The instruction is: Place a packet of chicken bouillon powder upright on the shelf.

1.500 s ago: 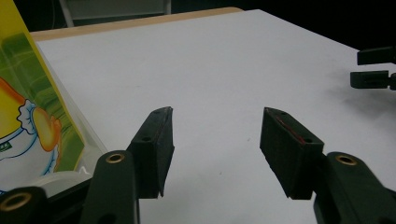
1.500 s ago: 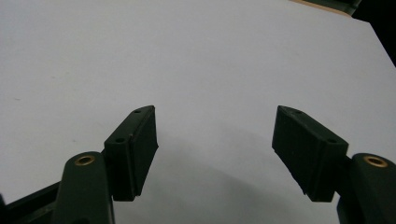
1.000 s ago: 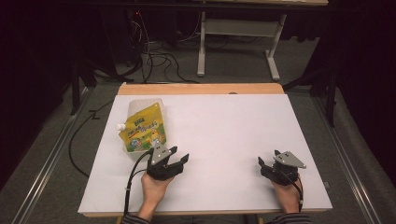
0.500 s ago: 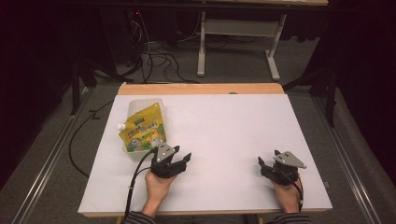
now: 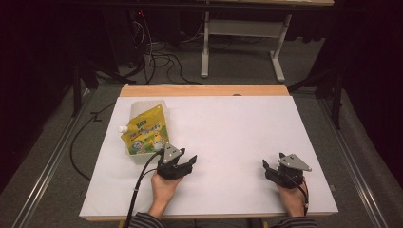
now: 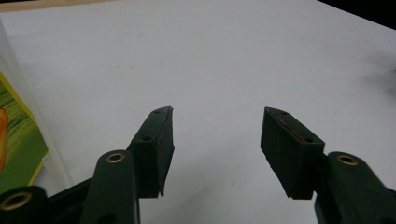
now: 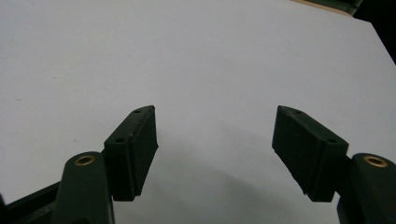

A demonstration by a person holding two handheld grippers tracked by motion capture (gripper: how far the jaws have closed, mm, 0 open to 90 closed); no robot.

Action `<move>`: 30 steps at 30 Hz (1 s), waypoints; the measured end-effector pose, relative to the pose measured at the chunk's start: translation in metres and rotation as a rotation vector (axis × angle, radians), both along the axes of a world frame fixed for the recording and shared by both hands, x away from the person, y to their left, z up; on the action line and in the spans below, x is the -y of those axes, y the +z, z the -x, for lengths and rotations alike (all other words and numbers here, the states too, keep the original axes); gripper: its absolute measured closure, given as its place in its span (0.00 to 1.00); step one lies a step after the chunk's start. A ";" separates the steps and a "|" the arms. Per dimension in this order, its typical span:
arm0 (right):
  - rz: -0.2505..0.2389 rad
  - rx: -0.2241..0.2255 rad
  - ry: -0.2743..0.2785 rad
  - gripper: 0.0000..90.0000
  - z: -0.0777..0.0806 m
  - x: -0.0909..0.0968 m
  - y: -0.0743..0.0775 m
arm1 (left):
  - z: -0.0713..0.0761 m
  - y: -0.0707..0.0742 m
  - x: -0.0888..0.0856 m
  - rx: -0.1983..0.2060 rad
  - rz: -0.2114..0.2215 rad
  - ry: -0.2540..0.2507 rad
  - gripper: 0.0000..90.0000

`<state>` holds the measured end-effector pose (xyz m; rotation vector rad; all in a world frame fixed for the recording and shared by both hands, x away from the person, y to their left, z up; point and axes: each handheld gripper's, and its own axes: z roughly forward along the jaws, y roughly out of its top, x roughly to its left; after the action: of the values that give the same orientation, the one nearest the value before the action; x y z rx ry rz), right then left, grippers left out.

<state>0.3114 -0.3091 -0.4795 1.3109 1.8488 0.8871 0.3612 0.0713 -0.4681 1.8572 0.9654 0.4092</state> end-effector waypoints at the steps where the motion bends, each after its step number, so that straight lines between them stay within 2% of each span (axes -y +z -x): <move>1: 0.001 0.001 0.000 0.35 0.000 0.000 0.000 | -0.001 0.000 0.000 -0.002 0.003 -0.001 0.49; 30: 0.003 0.002 0.002 0.35 0.000 0.000 0.000 | -0.009 -0.013 0.011 -0.009 -0.010 0.031 0.49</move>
<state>0.3113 -0.3091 -0.4795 1.3064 1.8495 0.8860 0.3699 0.0604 -0.4816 1.8567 1.0013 0.4251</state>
